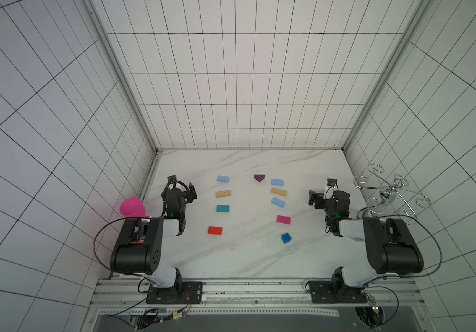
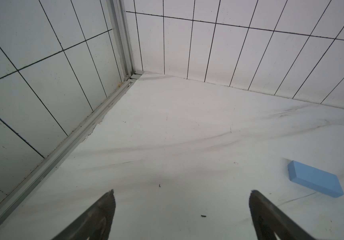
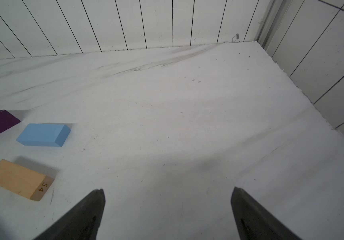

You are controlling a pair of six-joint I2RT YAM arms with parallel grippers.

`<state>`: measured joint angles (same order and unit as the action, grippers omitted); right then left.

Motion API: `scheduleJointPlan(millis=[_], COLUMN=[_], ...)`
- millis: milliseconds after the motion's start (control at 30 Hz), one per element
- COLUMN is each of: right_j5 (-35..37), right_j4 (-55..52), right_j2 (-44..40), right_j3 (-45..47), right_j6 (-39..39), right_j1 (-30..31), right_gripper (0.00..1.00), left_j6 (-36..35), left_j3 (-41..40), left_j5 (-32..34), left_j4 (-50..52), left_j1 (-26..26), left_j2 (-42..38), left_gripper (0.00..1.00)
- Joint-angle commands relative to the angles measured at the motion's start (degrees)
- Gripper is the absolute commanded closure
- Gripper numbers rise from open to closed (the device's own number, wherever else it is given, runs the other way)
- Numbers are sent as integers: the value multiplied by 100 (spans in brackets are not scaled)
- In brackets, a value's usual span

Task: Assemble a heart with building blocks
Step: Move the building block to the center of the board.

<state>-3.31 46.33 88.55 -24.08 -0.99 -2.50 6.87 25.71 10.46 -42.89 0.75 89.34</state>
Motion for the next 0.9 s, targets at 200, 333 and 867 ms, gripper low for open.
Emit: scheduleJointPlan(millis=[200, 333, 867], right_j5=[76, 76, 76], right_j4=[22, 21, 33], right_j2=[-22, -22, -22], right_j3=[-73, -76, -79], right_j6=[32, 38, 29], right_j1=[52, 54, 53], right_gripper=[1, 1, 2], left_j6=[-2, -2, -11], left_j3=[-5, -5, 27], left_j5=[-180, -179, -156], left_j4=[-96, -105, -39], left_j1=[81, 82, 69], left_j2=[-11, 4, 4], left_gripper=[1, 1, 1])
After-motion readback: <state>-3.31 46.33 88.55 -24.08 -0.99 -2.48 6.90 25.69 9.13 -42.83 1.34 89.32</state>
